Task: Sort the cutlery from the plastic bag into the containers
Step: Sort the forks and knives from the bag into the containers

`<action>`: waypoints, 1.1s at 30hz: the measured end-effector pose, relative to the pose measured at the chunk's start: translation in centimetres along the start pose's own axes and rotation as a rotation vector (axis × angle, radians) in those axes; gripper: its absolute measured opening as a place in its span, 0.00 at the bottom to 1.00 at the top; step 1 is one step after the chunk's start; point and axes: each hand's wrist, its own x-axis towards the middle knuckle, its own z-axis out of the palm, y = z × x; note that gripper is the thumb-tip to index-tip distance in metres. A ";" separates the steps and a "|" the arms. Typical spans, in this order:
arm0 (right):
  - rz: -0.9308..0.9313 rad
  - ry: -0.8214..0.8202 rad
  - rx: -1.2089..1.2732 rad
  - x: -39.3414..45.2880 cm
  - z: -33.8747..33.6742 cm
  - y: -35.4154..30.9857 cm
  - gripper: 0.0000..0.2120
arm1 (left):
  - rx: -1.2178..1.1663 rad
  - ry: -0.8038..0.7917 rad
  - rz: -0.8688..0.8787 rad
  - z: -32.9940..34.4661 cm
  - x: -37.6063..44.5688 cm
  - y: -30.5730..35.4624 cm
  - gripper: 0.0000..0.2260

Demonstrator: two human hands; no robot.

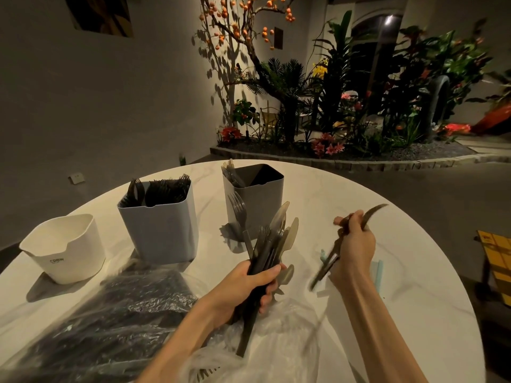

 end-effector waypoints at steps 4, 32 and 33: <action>0.038 -0.208 0.032 -2.0 1.0 0.1 0.15 | 0.001 0.020 0.011 0.1 0.1 -0.1 0.18; -0.148 -0.562 -0.187 -6.4 2.6 0.8 0.04 | -0.094 0.224 0.155 0.9 -0.3 0.2 0.15; -0.148 -0.546 -0.194 -6.3 2.5 0.9 0.04 | -0.107 0.221 0.143 0.9 -0.3 0.2 0.17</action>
